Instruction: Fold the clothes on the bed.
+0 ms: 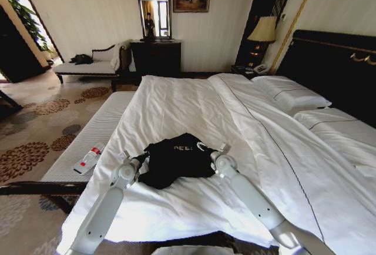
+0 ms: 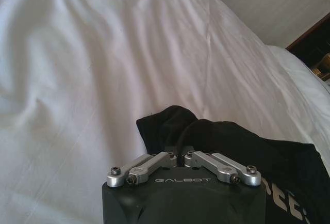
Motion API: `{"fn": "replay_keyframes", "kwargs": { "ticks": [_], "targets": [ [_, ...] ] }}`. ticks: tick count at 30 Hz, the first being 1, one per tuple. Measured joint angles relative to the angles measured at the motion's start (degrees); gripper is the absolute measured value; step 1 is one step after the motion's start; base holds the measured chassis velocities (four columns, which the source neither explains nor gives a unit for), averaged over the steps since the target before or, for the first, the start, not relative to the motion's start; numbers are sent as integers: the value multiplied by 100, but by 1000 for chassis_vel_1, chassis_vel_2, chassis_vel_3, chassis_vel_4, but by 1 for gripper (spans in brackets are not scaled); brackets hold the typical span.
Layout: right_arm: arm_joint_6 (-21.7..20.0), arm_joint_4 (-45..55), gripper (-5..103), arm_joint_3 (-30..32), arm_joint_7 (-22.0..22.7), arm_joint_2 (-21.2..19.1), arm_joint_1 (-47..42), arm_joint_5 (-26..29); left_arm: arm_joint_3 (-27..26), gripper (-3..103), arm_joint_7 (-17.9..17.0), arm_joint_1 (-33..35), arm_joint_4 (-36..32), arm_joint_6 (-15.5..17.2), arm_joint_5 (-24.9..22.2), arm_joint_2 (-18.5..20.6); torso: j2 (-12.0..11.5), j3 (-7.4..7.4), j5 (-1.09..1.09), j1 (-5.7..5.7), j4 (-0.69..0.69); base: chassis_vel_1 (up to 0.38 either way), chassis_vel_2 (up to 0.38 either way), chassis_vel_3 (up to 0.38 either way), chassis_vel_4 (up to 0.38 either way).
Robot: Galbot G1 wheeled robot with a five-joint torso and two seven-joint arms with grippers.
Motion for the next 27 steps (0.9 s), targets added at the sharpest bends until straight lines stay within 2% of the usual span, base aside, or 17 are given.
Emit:
{"fn": "replay_keyframes", "kwargs": {
  "ticks": [1,2,4,6,7,8,10,14,16,19,20,22,27],
  "targets": [
    [0,-1,80,1,0,1,-2,-2,2,1,-1,-2,2,0,3,-6,0,0,0,0,0,0,0,0,0],
    [0,-1,69,7,-1,1,-25,-9,15,1,-1,-11,17,0,11,-23,0,0,0,0,0,0,0,0,0],
    [0,0,69,10,-1,-1,-46,-14,23,1,-2,-21,28,0,13,-30,0,0,0,0,0,0,0,0,0],
    [0,15,58,18,-4,-9,-82,-25,35,1,-2,-40,45,0,15,-36,0,0,0,0,0,0,0,0,0],
    [0,23,58,24,-5,-13,-99,-30,40,1,-2,-50,53,1,15,-38,0,0,0,0,0,0,0,0,0],
    [0,42,47,38,-9,-25,-139,-44,47,1,-2,-68,68,1,15,-39,0,0,0,0,-1,0,0,0,0],
    [0,52,47,44,-12,-31,-159,-57,52,1,-2,-77,76,1,15,-39,0,0,0,0,-1,0,0,0,0],
    [0,72,25,66,-24,-59,-232,-136,64,1,-2,-99,108,2,15,-48,0,0,0,0,0,0,0,0,0],
    [0,74,25,67,-26,-64,-247,-160,68,1,-2,-104,113,1,15,-54,0,0,0,0,0,0,0,0,0],
    [0,83,10,71,-33,-83,-276,-221,74,1,-2,-113,116,2,15,-59,0,0,0,0,0,0,0,0,0],
    [0,83,10,71,-33,-83,-276,-221,74,1,-2,-113,116,2,15,-59,0,0,0,0,0,0,0,0,0],
    [13,103,2,77,-45,-94,-296,-285,75,1,-2,-121,116,2,15,-57,0,0,0,0,0,0,0,0,0],
    [144,233,0,93,-126,-122,-353,-412,64,1,-1,-127,65,2,4,-12,0,0,0,0,0,0,0,0,0]
  ]
}}
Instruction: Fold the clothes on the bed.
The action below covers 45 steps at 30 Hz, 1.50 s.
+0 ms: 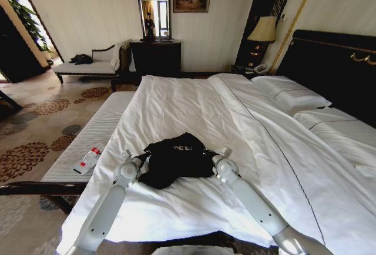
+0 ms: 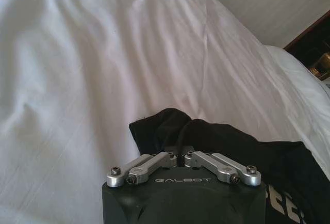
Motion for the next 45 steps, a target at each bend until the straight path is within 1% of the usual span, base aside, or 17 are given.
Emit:
{"fn": "replay_keyframes", "kwargs": {
  "ticks": [8,9,10,12,15,21,25,27,29,31,33,36,38,39,40,41,45],
  "targets": [
    [431,485,0,112,-479,-180,-80,-357,6,1,-31,-49,-338,-108,-28,204,0,0,0,0,0,0,0,0,0],
    [500,577,0,133,-576,-240,-86,-419,18,1,-38,-74,-398,-125,-50,250,0,0,0,0,1,0,0,0,0],
    [682,844,0,194,-849,-412,-107,-563,48,1,-58,-206,-602,-178,-143,399,0,0,0,0,1,0,0,0,0],
    [745,954,0,221,-962,-478,-119,-615,56,1,-64,-277,-690,-190,-193,462,0,0,0,0,0,0,0,0,0],
    [981,1381,0,385,-1311,-740,-142,-788,60,1,-80,-667,-1052,-215,-433,725,0,0,0,0,0,0,0,0,0],
    [1291,1831,0,704,-1555,-1007,-125,-832,-75,1,-143,-1161,-1489,-216,-797,1054,0,0,0,0,0,0,0,0,0],
    [1413,2111,0,944,-1711,-1195,-119,-748,-192,1,-194,-1373,-1660,-403,-945,1225,-1,0,0,0,0,0,0,0,0],
    [1518,2494,0,1218,-1907,-1451,-86,-599,-278,1,-329,-1639,-1873,-587,-1277,1506,0,0,0,0,0,0,0,0,0],
    [1526,2558,0,1260,-1931,-1499,-67,-568,-296,1,-353,-1692,-1919,-591,-1368,1581,0,0,0,0,-1,0,0,0,0],
    [1549,2894,0,1519,-2015,-1739,51,-277,-409,1,-398,-1907,-2143,-535,-1807,1974,0,0,0,0,0,0,0,0,0],
    [1551,3002,0,1602,-2030,-1807,87,-164,-445,1,-400,-1955,-2192,-513,-1909,2078,0,0,1,0,0,0,0,0,0],
    [1560,3458,0,2106,-2183,-2255,249,319,-768,1,-402,-2162,-2487,-435,-2495,2677,0,0,0,0,0,0,0,0,0],
    [1561,3574,0,2288,-2265,-2460,288,445,-921,1,-396,-2214,-2594,-420,-2719,2865,0,0,-1,0,0,0,0,0,0],
    [1561,3574,0,2288,-2265,-2460,288,445,-921,1,-396,-2214,-2594,-420,-2719,2865,0,0,-1,0,0,0,0,0,0],
    [1581,3721,0,2497,-2360,-2752,355,603,-1160,1,-381,-2283,-2725,-407,-3035,3131,0,-1,0,0,0,0,0,0,0],
    [1604,3810,0,2600,-2392,-2920,403,704,-1301,1,-375,-2306,-2789,-406,-3189,3261,0,-1,-1,0,-1,0,0,0,0],
    [1634,4059,0,2823,-2438,-3271,512,995,-1676,1,-368,-2323,-2941,-412,-3551,3664,0,-1,1,0,0,0,0,0,0]
  ]
}}
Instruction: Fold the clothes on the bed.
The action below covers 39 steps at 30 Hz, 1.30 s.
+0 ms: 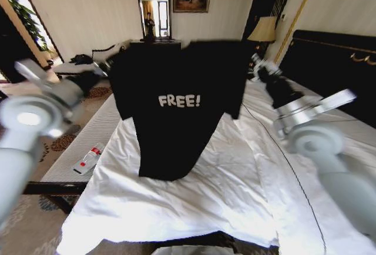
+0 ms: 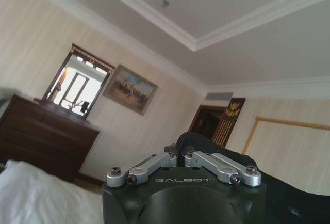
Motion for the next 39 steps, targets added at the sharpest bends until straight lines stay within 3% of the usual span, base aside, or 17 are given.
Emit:
{"fn": "replay_keyframes", "kwargs": {
  "ticks": [4,9,13,18,23,27,33,36,39],
  "targets": [
    [1,343,0,275,-7,-213,-134,260,-332,1,1,39,-181,-40,-274,341,0,0,-2,0,1,0,0,0,0],
    [1,599,0,648,-63,-295,-599,316,-617,1,1,136,-338,-57,-474,494,0,0,0,0,0,0,0,0,0],
    [33,953,0,1616,-96,-445,-1304,556,-1295,1,2,423,-600,-64,-926,680,0,0,0,0,-1,0,0,0,0],
    [24,1221,0,2207,31,-576,-1574,912,-1883,1,11,728,-782,-65,-1249,800,0,0,-2,0,-1,0,0,0,0],
    [-187,1364,0,3535,340,-687,-2333,1238,-3661,1,135,1957,-1059,-95,-1706,975,0,0,0,-1,0,0,0,0,0],
    [-380,1360,0,4166,602,-757,-2408,1667,-4210,1,157,2398,-1113,-111,-1873,1022,0,0,-1,-1,0,0,0,0,0],
    [-477,1348,0,4248,674,-832,-2373,1678,-4231,1,157,2392,-1125,-108,-1915,1040,0,1,0,-1,0,0,0,0,0],
    [-481,1341,0,3996,674,-780,-2318,1523,-4080,1,157,2384,-1129,-71,-1823,997,0,1,0,0,-1,0,0,0,0],
    [-481,1333,0,3261,643,-654,-2200,1025,-3521,1,166,2224,-1083,-41,-1525,869,0,1,1,0,1,0,0,0,0]
  ]
}}
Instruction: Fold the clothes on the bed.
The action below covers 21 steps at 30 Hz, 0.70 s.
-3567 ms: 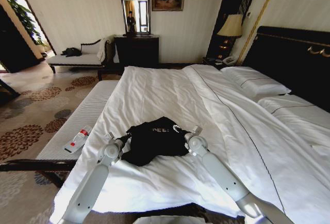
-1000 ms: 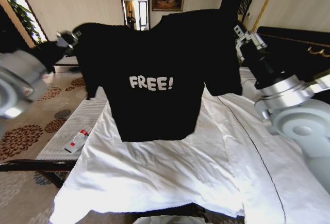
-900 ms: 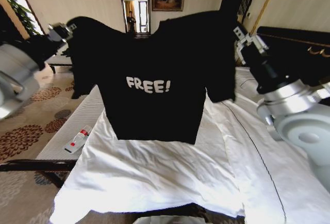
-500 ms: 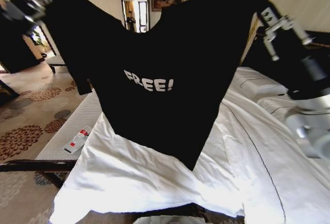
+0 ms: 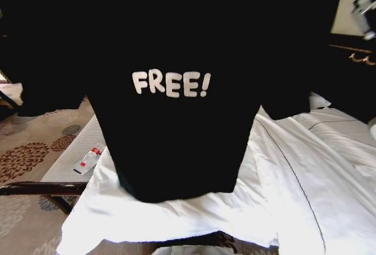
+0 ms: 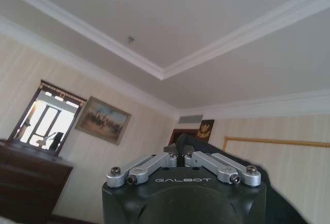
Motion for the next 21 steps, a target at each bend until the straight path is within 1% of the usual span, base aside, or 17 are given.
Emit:
{"fn": "replay_keyframes", "kwargs": {
  "ticks": [1,2,3,4,6,7,8,9,10,12,13,14,16,17,18,20,21],
  "targets": [
    [-26,-12,0,-293,-55,33,28,-251,321,1,21,-69,65,19,186,-55,0,0,-2,0,-1,0,0,0,0],
    [-26,-12,0,-293,-55,33,28,-251,321,1,21,-69,65,19,186,-55,0,0,-2,0,-1,0,0,0,0],
    [-88,-121,0,-601,-129,49,111,-466,631,1,60,-105,150,69,364,-88,0,1,-3,1,-3,0,0,0,0],
    [-112,-204,0,-749,-156,59,178,-541,730,1,72,-113,176,95,418,-95,0,1,-4,1,-4,0,0,0,0],
    [-202,-669,0,-1656,-254,165,719,-830,1525,1,147,-353,421,274,880,-154,0,1,-3,0,0,0,0,0,0],
    [-230,-926,0,-2159,-306,241,1041,-978,1980,1,178,-613,627,324,1168,-206,0,1,-1,0,0,0,0,0,0],
    [-230,-926,0,-2159,-306,241,1041,-978,1980,1,178,-613,627,324,1168,-206,0,1,-1,0,0,0,0,0,0],
    [-247,-1207,0,-2600,-357,338,1363,-1125,2451,1,183,-935,841,349,1401,-281,-1,1,-1,1,0,0,0,0,0],
    [-250,-1271,0,-2701,-372,363,1449,-1156,2531,1,181,-991,874,352,1431,-295,-1,1,-1,1,0,0,0,0,0],
    [-255,-1810,0,-3539,-458,577,2283,-1339,3605,1,108,-1847,1354,375,1655,-514,-2,3,-2,3,-2,0,0,0,0],
    [-255,-1810,0,-3539,-458,577,2283,-1339,3605,1,108,-1847,1354,375,1655,-514,-2,3,-2,3,-2,0,0,0,0],
    [-253,-1993,0,-3763,-471,641,2532,-1366,3835,1,94,-2060,1475,373,1691,-579,-2,2,-4,3,-2,0,0,0,0],
    [-208,-2469,0,-4447,-526,819,3209,-1414,4447,1,49,-2789,1856,300,1772,-777,-2,3,-2,3,-2,0,0,0,0],
    [-171,-2638,0,-4656,-549,876,3432,-1420,4568,1,41,-2996,1950,264,1773,-822,-3,3,-1,4,-2,0,0,0,0],
    [-171,-2638,0,-4656,-549,876,3432,-1420,4568,1,41,-2996,1950,264,1773,-822,-3,3,-1,4,-2,0,0,0,0],
    [-116,-2881,0,-4972,-577,968,3851,-1401,4741,1,37,-3386,2076,202,1715,-901,-3,3,1,4,-1,0,0,0,0],
    [-109,-2913,0,-5016,-580,982,3933,-1384,4755,1,37,-3445,2089,193,1695,-908,-3,3,0,4,-1,0,0,0,0]
  ]
}}
